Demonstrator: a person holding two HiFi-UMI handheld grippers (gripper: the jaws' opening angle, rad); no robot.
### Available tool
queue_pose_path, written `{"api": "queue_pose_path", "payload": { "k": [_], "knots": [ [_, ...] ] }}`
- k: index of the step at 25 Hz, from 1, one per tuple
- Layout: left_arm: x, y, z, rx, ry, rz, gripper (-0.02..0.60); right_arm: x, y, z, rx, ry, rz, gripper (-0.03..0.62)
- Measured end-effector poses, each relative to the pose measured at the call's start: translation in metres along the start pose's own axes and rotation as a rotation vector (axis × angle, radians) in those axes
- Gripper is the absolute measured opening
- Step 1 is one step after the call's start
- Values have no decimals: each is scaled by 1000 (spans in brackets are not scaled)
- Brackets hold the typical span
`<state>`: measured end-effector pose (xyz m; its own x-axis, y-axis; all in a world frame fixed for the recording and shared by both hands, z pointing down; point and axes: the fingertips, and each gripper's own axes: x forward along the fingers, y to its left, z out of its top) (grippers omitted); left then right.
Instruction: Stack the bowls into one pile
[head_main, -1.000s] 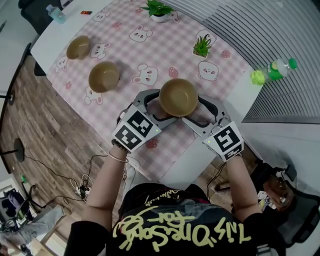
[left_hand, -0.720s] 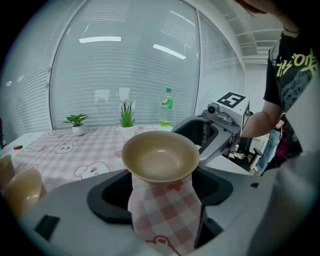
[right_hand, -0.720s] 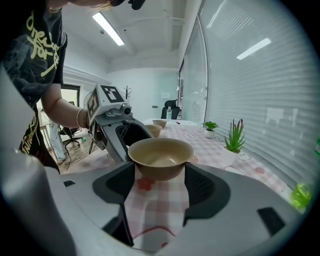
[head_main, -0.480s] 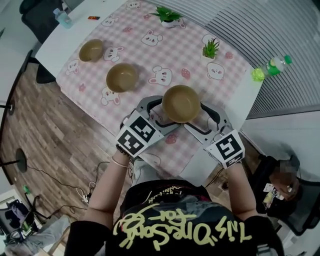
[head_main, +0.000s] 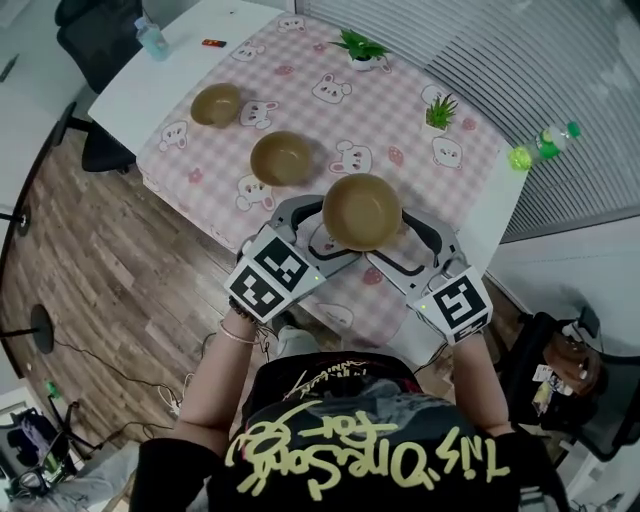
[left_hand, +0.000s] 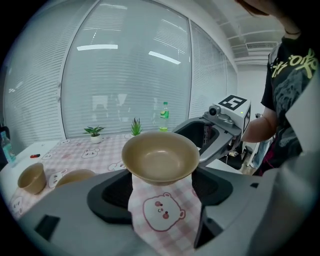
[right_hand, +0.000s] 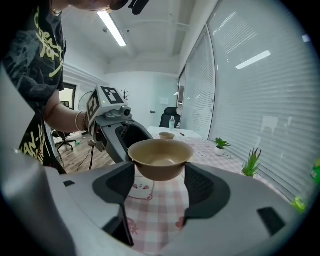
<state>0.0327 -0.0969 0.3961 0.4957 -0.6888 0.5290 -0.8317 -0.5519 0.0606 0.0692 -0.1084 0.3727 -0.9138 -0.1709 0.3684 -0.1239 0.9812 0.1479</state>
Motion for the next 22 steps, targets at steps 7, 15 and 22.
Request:
{"api": "queue_pose_path", "payload": {
  "k": [7,15,22],
  "knots": [
    [-40,7,0,1,-38,1,370,10,27,29,4,-14,2,316],
    [-87,16,-13,1,-66,-3,370,31,61,57,-16,-52,-6,316],
    [-128,21,-29,21,-66,-8,370,49,97,78,-8,-84,-20,316]
  ]
}}
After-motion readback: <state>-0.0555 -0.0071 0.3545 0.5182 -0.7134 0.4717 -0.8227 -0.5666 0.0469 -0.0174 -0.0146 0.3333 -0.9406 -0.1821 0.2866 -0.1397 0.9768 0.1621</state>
